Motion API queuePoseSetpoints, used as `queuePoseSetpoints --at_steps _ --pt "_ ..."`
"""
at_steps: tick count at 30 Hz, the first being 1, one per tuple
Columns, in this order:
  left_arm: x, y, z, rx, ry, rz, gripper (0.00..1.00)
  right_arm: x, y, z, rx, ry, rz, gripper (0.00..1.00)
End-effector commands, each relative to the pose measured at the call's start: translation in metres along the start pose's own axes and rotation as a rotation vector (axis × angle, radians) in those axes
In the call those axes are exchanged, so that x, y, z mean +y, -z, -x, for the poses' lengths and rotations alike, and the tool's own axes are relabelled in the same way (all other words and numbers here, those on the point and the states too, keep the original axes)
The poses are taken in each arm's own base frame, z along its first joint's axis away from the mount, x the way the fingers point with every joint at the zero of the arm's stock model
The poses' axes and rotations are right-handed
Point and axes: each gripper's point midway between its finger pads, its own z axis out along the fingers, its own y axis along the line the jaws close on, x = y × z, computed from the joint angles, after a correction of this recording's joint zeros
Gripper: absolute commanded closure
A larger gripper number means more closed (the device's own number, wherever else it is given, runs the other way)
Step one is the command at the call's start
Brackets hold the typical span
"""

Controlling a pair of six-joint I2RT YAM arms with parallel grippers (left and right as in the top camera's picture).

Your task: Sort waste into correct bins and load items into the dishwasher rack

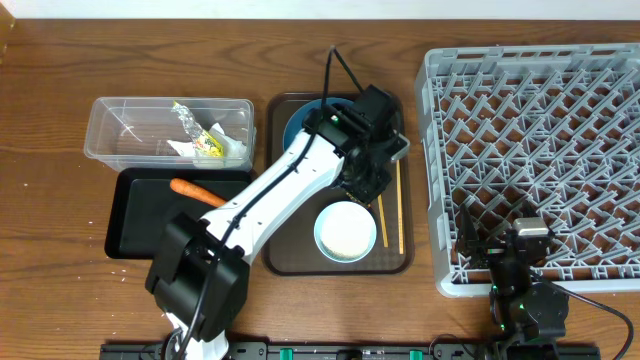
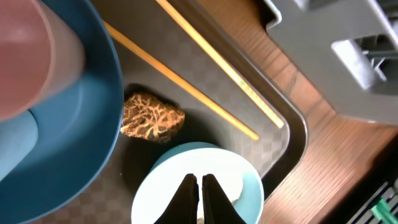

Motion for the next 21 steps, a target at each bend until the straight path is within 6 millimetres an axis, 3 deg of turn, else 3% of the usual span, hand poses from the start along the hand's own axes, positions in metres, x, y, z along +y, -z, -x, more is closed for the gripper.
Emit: queuePoseSetpoints --at_steps 1,7,16,21 --pt "0.004 0.005 0.009 -0.029 -0.073 0.018 0.94 -0.007 0.000 0.000 0.000 0.010 -0.027 0.01" --pt "-0.005 0.000 0.026 -0.093 -0.124 -0.041 0.94 -0.007 0.000 0.000 0.000 0.010 -0.027 0.01" --pt "0.005 -0.047 0.012 0.022 -0.120 -0.059 0.94 -0.007 0.000 -0.001 0.000 0.010 -0.027 0.01" --pt "0.008 -0.059 0.007 0.055 -0.114 -0.065 0.94 -0.007 0.000 -0.001 0.000 0.010 -0.027 0.01"
